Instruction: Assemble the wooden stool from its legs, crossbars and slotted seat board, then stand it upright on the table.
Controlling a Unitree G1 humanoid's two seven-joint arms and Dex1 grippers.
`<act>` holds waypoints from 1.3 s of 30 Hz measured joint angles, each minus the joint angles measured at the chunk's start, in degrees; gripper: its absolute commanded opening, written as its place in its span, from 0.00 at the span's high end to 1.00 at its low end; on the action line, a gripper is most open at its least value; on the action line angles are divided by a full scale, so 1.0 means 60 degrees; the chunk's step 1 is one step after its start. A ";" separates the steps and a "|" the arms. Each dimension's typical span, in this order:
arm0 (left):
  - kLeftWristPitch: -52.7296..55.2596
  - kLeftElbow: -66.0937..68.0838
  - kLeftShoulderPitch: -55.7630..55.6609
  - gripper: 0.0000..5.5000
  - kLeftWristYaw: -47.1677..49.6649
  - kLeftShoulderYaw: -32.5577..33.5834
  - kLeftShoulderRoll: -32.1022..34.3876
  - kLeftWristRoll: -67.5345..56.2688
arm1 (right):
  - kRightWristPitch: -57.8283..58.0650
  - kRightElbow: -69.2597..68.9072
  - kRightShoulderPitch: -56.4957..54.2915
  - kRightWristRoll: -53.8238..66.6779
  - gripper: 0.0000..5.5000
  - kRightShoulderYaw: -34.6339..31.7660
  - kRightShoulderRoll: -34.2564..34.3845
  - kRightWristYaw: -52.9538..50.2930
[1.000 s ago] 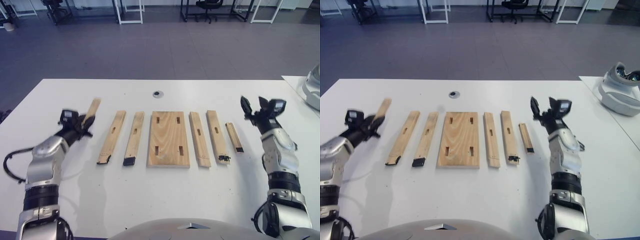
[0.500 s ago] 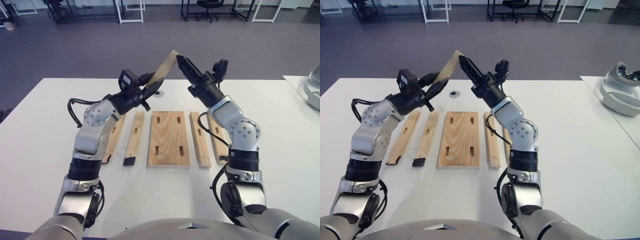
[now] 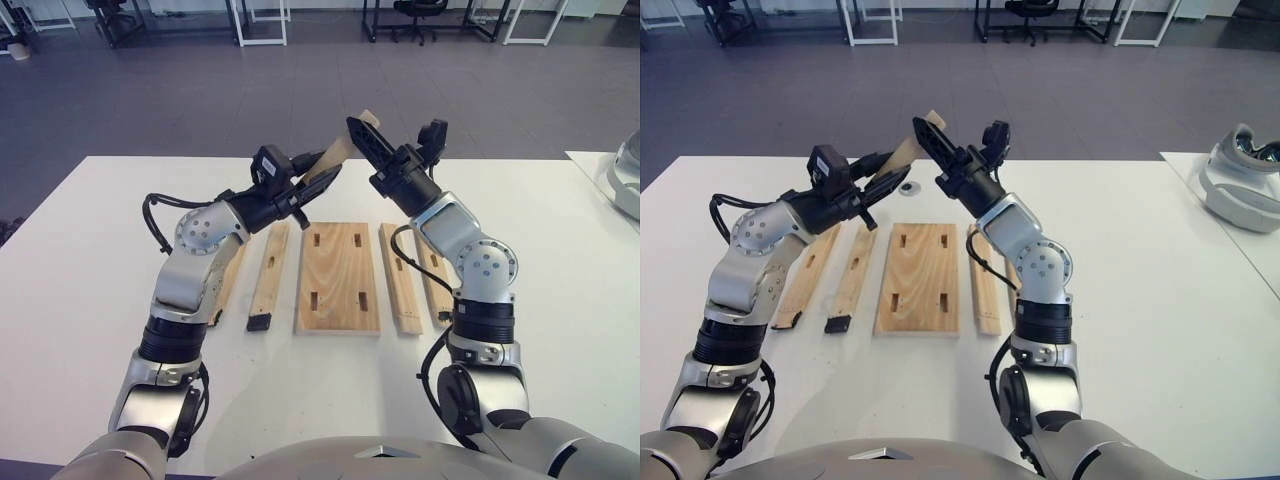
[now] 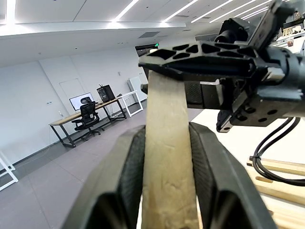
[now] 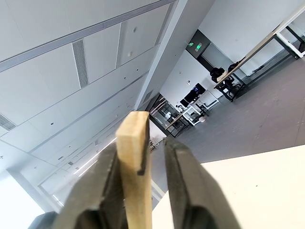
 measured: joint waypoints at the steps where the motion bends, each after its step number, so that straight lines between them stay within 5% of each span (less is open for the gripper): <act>1: 0.0001 0.0000 0.0001 0.77 0.0000 0.0000 0.0002 0.0007 | 0.0013 0.0000 0.0000 0.0067 0.90 0.0001 0.0001 -0.0012; 6: 0.0276 -0.0152 0.0116 0.59 -0.0180 -0.0258 0.0024 -0.0007 | -0.0634 -0.0081 0.0517 -0.1091 0.93 0.0207 -0.0164 -0.0137; 12: 0.0312 0.0029 0.0787 0.43 0.0352 0.0144 0.0192 0.0125 | -0.2387 -0.1353 0.4344 -0.3208 0.93 -0.0593 -0.0769 -0.0390; 39: 0.0110 0.0213 0.0981 0.43 0.0760 0.0669 0.0386 0.0403 | -0.3947 -0.0677 0.4723 -0.5931 0.93 0.0625 -0.1075 -0.0467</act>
